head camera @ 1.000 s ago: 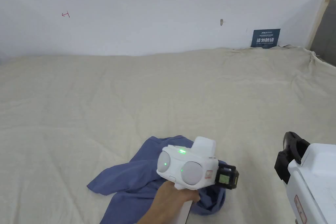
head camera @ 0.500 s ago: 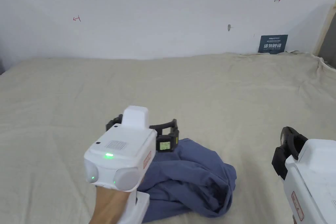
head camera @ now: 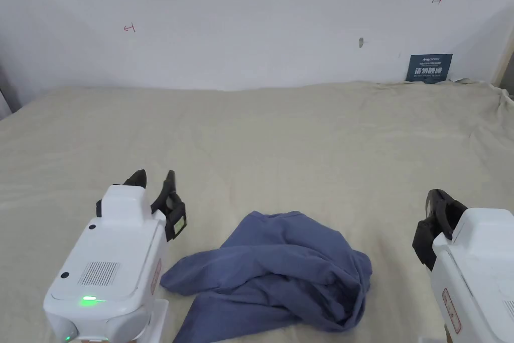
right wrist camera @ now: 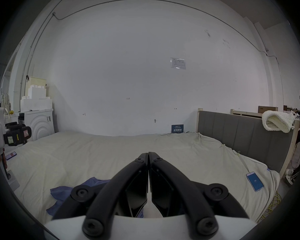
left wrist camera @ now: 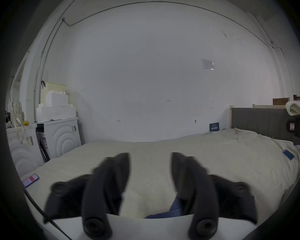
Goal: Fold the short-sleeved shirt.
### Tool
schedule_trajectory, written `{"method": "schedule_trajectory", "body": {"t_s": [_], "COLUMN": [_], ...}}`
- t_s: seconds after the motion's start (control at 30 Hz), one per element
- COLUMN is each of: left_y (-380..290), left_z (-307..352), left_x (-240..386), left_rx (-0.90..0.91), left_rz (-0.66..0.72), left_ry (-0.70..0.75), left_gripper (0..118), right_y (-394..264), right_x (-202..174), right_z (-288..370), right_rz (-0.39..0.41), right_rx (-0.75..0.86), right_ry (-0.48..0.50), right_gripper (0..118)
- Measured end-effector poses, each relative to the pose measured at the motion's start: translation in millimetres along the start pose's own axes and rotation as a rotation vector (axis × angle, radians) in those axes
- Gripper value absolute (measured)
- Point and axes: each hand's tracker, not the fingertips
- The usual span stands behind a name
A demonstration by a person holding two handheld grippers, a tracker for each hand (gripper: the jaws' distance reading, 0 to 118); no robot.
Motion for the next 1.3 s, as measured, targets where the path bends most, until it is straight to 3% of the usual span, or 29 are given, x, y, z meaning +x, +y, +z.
{"method": "schedule_trajectory", "body": {"t_s": [0.1, 0.2, 0.9, 1.3], "left_y": [-6, -12, -22, -21], "left_z": [4, 4, 5, -75], "left_x": [-8, -14, -18, -22], "left_rx": [0.009, -0.015, -0.092, -0.492], "left_rz": [0.034, 0.04, 0.012, 0.069], "left_ry": [0.031, 0.055, 0.025, -0.063], "left_gripper": [6, 0, 0, 0], "right_y": [-1, 1, 6, -2], "right_x": [-1, -5, -12, -8], "right_z": [0, 3, 6, -12], "right_rz": [-0.002, -0.006, -0.014, -0.014], "right_rx": [-0.001, -0.004, -0.011, -0.041], "right_ry": [0.002, 0.002, 0.007, 0.004], "right_gripper": [0, 0, 0, 0]}}
